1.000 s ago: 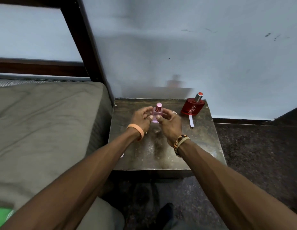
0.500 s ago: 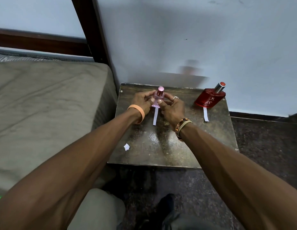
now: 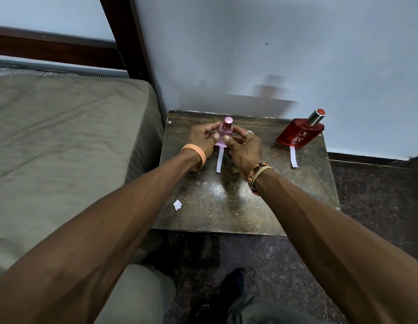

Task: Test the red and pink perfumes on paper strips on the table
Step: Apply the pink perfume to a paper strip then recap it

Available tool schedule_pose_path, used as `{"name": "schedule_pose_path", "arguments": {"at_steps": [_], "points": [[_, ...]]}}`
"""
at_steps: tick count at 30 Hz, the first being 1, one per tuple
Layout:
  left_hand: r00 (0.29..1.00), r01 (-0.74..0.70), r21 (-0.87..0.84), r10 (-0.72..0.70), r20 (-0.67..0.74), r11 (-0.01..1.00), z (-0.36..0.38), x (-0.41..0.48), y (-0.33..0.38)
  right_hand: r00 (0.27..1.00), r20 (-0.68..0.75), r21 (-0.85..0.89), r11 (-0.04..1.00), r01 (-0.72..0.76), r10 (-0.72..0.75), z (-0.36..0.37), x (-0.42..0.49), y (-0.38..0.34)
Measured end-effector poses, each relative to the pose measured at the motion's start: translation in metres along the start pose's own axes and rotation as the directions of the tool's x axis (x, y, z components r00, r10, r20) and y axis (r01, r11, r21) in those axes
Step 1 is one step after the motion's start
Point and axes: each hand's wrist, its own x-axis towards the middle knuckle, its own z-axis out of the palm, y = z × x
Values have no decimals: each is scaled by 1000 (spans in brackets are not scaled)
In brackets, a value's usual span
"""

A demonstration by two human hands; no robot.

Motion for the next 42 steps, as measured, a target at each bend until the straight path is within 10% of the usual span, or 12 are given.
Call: {"name": "schedule_pose_path", "arguments": {"at_steps": [31,42], "points": [[997,73,-79,-75,-31,994,-3,-2,-5,998,16,-149,986,69,-68,-7,-14,-10],[986,52,151,-27,-165,987,-26,-35,-6,991,-91,-265,961,75,-103,-26,-44,-14]]}}
